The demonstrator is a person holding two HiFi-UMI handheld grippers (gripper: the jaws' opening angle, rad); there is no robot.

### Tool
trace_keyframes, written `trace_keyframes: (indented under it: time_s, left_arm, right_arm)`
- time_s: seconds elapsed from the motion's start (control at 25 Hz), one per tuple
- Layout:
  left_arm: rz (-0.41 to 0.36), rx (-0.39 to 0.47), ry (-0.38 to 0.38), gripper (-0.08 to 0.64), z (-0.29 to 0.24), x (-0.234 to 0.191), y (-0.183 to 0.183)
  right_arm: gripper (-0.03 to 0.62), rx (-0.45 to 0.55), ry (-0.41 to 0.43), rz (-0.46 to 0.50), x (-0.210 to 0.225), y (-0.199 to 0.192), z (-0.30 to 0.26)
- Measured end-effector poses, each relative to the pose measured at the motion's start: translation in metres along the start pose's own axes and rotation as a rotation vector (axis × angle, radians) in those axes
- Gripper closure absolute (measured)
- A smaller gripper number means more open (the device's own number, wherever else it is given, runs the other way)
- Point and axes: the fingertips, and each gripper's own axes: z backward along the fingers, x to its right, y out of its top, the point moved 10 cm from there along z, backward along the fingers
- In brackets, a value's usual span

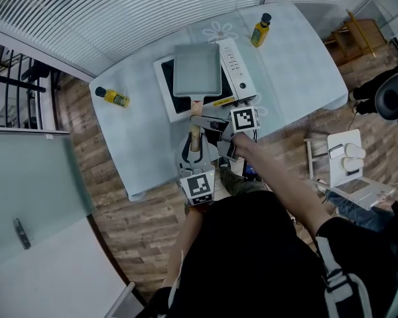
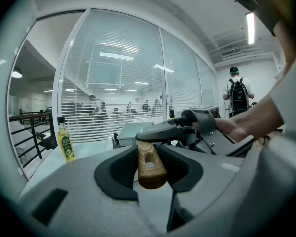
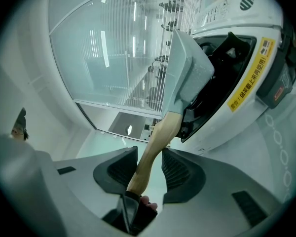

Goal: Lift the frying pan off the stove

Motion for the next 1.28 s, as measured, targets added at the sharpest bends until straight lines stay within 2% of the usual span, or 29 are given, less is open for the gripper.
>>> trace_keyframes:
  time_s: [0.16, 0.32, 0.48, 0.68, 0.84, 1.2, 1.28]
  left_arm:
    - [-0.002, 0.012, -0.002, 0.425, -0.001, -0.001, 0.001]
    - [0.002, 0.016, -0.003, 0.425, 0.005, -0.003, 0.005]
    - [0.009, 0.030, -0.006, 0.425, 0.004, -0.005, 0.010]
    - [-0.008, 0.045, -0.021, 0.425, 0.009, -0.009, 0.015]
    - [-0.006, 0.055, -0.027, 0.425, 0.015, -0.013, 0.024]
    - [-0.013, 0.105, -0.063, 0.425, 0.030, -0.031, 0.045]
    - [-0.023, 0.118, -0.076, 0.425, 0.035, -0.036, 0.050]
  right_arm:
    - [0.449, 0.000, -0.001, 0.034, 0.000, 0.004, 0.000]
    - [0.446, -0.002, 0.039, 0.089, -0.006, 0.004, -0.004]
    - [0.446, 0.014, 0.004, 0.034, -0.009, 0.002, -0.003]
    - [0.446, 0.028, 0.025, 0.071, -0.019, 0.001, -0.005]
    - [0.446, 0.049, 0.010, 0.031, -0.031, -0.005, -0.007]
    - [0.445, 0.075, 0.019, 0.120, -0.066, -0.005, -0.018]
    - [0.445, 0.083, 0.016, 0.113, -0.073, -0.009, -0.021]
